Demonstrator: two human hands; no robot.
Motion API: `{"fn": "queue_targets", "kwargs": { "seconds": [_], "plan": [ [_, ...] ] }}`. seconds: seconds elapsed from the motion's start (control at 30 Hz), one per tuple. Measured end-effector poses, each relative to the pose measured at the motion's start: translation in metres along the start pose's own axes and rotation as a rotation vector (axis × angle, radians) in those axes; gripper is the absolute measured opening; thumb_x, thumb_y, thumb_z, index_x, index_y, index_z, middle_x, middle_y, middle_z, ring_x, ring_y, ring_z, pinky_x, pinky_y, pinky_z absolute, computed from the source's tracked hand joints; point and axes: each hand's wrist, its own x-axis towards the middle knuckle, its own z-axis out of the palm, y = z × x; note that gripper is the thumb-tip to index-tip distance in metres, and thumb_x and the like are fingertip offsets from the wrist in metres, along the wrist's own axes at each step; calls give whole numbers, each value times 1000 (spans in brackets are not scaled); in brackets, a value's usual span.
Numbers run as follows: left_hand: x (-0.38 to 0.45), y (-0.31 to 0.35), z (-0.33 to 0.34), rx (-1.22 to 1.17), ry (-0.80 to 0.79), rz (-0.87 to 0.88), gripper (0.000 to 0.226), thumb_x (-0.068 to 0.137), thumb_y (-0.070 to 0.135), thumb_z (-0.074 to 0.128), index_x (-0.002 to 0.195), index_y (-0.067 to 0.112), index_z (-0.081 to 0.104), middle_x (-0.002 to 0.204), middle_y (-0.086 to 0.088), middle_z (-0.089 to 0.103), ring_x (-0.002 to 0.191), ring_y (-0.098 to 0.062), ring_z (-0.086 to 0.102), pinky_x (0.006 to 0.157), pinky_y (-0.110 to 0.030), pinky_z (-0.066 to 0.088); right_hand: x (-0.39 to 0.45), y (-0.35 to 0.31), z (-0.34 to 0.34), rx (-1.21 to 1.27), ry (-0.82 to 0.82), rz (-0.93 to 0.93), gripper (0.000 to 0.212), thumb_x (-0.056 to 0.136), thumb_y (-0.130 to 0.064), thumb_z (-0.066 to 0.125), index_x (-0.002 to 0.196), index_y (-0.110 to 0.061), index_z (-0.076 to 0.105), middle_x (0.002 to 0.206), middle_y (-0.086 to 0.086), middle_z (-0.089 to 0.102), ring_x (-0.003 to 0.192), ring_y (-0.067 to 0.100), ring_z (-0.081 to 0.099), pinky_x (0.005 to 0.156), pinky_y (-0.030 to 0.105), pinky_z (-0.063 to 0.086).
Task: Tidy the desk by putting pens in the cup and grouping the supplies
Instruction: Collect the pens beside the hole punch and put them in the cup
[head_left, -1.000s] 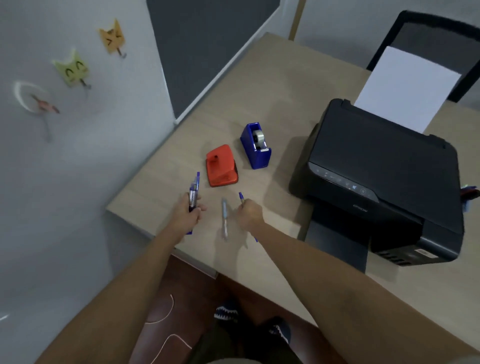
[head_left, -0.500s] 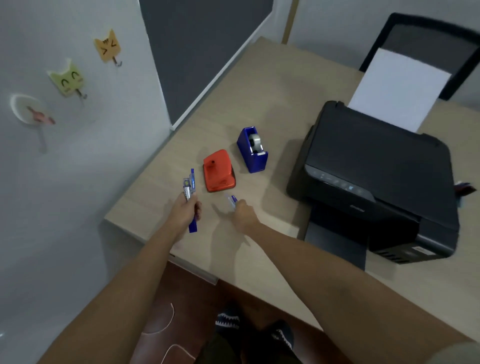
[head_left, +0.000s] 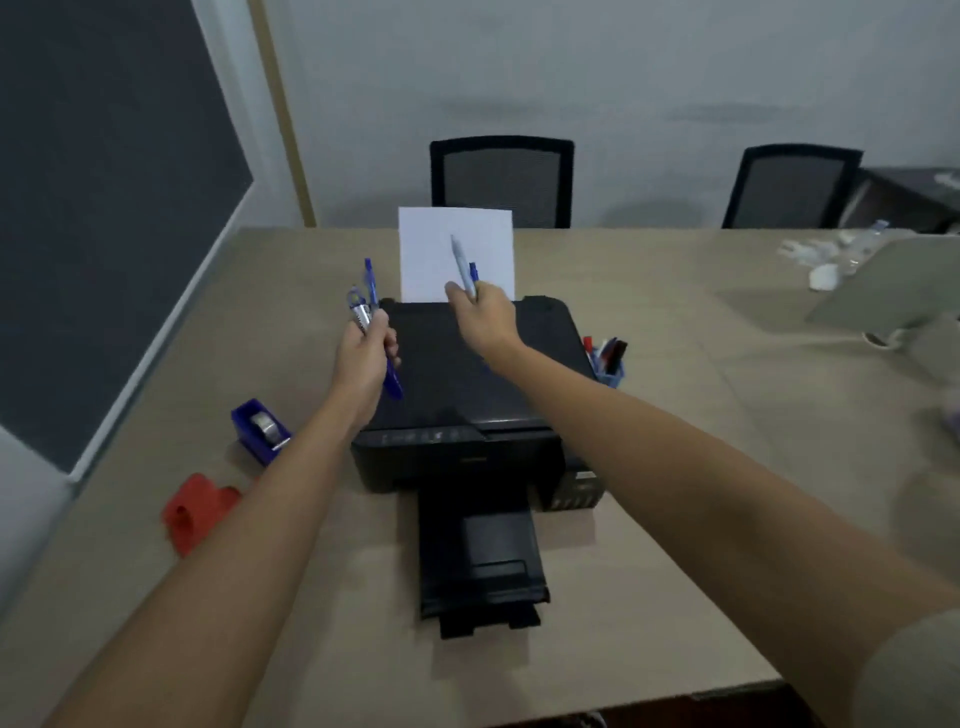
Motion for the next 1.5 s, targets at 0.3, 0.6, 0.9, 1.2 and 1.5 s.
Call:
{"fn": "queue_targets", "kwargs": {
  "seconds": [0.3,0.6,0.9,1.2,1.5],
  "plan": [
    [27,-22,237,-62,-243,-102,21,97,0,41,85,15,48,100,-9,60,97,-18,59,99,-31,43,80,111,-199,79,299,227,32,89,-29,45,61,-12,45,61,4,48,65,25,48,65,36,39],
    [62,-97,349,127,-41,-262,21,90,2,56,77,18,58,102,-8,66,101,-22,61,95,-40,49,130,207,-256,125,161,410,23,84,-21,54,63,-12,57,63,10,60,51,22,54,68,38,54],
    [93,-133,372,203,46,-318,10,89,2,59,89,11,58,90,-2,63,86,-14,58,72,-24,47,170,254,-230,-60,13,339,36,82,-37,60,64,-6,60,67,15,64,75,36,68,76,52,56],
    [110,-152,368,410,39,-303,17,89,10,58,74,16,66,83,-4,68,86,-20,61,84,-30,49,182,281,-223,-58,-12,235,45,86,-52,45,77,-10,61,83,14,70,80,34,68,80,52,55],
    [94,-149,368,725,35,-217,34,93,1,44,120,4,66,127,-13,65,118,-25,59,93,-22,42,172,311,-220,-87,-63,395,23,93,-22,43,96,-11,62,96,14,67,96,36,67,89,50,54]
  ]
}}
